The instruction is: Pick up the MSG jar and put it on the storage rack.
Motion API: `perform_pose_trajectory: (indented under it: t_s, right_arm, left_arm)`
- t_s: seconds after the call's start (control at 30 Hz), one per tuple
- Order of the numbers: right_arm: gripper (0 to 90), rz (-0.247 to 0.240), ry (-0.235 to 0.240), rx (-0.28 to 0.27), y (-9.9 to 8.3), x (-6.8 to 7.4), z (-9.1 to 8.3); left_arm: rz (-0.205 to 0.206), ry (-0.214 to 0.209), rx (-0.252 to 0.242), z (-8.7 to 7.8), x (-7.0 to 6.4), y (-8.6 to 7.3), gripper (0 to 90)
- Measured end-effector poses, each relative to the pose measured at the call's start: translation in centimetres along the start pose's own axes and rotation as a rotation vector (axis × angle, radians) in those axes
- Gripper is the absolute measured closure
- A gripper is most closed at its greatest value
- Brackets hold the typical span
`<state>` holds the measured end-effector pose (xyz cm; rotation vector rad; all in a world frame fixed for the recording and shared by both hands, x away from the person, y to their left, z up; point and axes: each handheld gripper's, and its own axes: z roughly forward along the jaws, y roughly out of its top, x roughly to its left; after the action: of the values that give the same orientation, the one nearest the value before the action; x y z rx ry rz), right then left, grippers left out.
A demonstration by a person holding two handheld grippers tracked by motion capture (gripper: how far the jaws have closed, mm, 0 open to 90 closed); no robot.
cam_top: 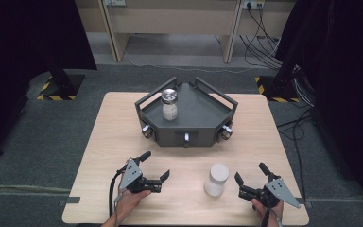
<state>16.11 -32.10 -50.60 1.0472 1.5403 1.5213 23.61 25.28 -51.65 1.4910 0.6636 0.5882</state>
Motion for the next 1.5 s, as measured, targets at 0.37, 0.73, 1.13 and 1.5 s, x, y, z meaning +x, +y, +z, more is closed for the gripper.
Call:
perform_pose_trajectory:
  t_s: [0.37,0.73,1.13,1.5]
  right_arm:
    - [0.3,-0.001,0.059,-0.009,-0.3,0.9,-1.9]
    - [0.4,-0.029,0.118,-0.013,-0.2,1.8,-2.1]
    - [0.8,-0.061,0.178,0.006,-0.2,2.7,-1.1]
    - [0.8,-0.085,0.208,0.014,-0.2,3.6,0.3]
  left_arm:
    - [0.000,-0.001,0.003,0.0,0.0,0.0,0.5]
    - [-0.002,-0.002,0.004,0.1,0.0,-0.1,0.5]
    - [-0.001,-0.004,0.008,0.1,-0.1,-0.1,0.5]
    - [0.001,-0.006,0.011,0.2,-0.1,-0.1,0.5]
